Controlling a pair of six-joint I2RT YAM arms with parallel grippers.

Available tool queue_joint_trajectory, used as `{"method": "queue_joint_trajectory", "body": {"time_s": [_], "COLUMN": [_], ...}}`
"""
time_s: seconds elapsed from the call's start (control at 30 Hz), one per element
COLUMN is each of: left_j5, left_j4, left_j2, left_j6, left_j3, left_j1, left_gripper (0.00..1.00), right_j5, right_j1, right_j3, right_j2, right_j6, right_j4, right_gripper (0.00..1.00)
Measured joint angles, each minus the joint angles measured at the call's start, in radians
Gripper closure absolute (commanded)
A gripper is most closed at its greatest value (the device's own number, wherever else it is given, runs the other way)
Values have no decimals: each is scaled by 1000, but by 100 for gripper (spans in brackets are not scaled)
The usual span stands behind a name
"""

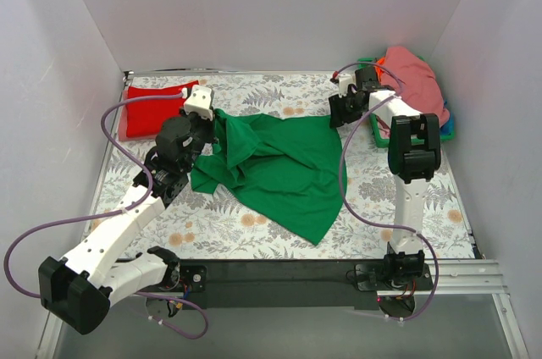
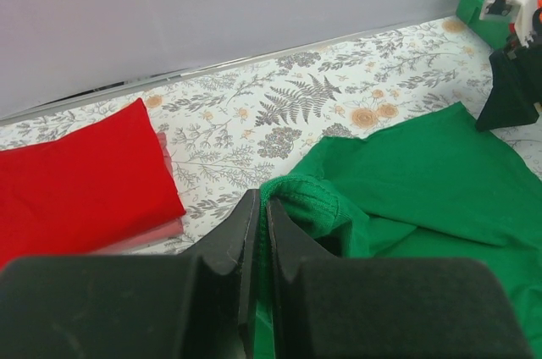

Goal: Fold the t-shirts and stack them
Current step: Flatten the tshirt out

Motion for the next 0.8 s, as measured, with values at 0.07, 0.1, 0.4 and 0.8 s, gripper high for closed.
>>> {"method": "queue_joint_trajectory", "body": {"time_s": [0.07, 0.1, 0.4, 0.8], "left_j5": [0, 0, 1, 0], "left_j4": [0, 0, -1, -46], "left_j2": [0, 0, 3, -10], "left_j6": [-2, -3, -11, -21], "left_j3": [7, 11, 24, 48], "left_j1": [0, 0, 0, 0], "left_gripper": [100, 100, 100, 100], "right_j5": [-11, -15, -81, -73], "right_j1": [0, 0, 2, 14], "right_j3": [8, 10, 38, 6], "right_j2": [13, 13, 45, -38], "right_j6": [5, 6, 10, -28], "right_j4": [-3, -5, -11, -87], "right_gripper": [49, 50, 77, 99]}}
